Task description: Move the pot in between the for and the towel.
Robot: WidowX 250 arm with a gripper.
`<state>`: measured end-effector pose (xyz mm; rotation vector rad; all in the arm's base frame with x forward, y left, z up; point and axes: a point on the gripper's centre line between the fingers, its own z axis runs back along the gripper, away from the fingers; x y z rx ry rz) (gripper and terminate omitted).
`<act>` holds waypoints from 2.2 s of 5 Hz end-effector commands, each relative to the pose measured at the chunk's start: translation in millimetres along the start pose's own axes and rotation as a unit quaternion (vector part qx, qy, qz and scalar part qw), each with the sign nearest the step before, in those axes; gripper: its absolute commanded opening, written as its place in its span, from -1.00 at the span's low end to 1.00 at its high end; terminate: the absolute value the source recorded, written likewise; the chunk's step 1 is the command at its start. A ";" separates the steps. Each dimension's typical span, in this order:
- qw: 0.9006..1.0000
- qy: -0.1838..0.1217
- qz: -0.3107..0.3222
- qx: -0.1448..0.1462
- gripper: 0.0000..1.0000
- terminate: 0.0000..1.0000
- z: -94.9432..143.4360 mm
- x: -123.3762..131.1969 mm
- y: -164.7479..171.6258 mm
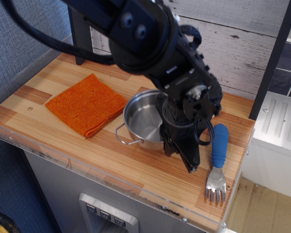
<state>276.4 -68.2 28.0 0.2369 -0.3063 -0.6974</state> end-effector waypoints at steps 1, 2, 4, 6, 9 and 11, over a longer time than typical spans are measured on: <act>1.000 -0.004 -0.003 -0.011 -1.00 -1.00 5.9 -6.4 -15.8; 1.000 0.015 0.011 -0.002 1.00 -1.00 7.5 -8.2 -14.3; 0.999 0.017 0.031 0.002 1.00 -1.00 10.2 -9.0 -13.6; 0.999 -0.007 0.034 0.006 1.00 -1.00 24.1 -3.9 -6.2; 0.995 -0.083 0.045 0.037 1.00 -1.00 70.5 12.4 12.9; 0.995 -0.083 0.045 0.037 1.00 1.00 70.5 12.4 12.9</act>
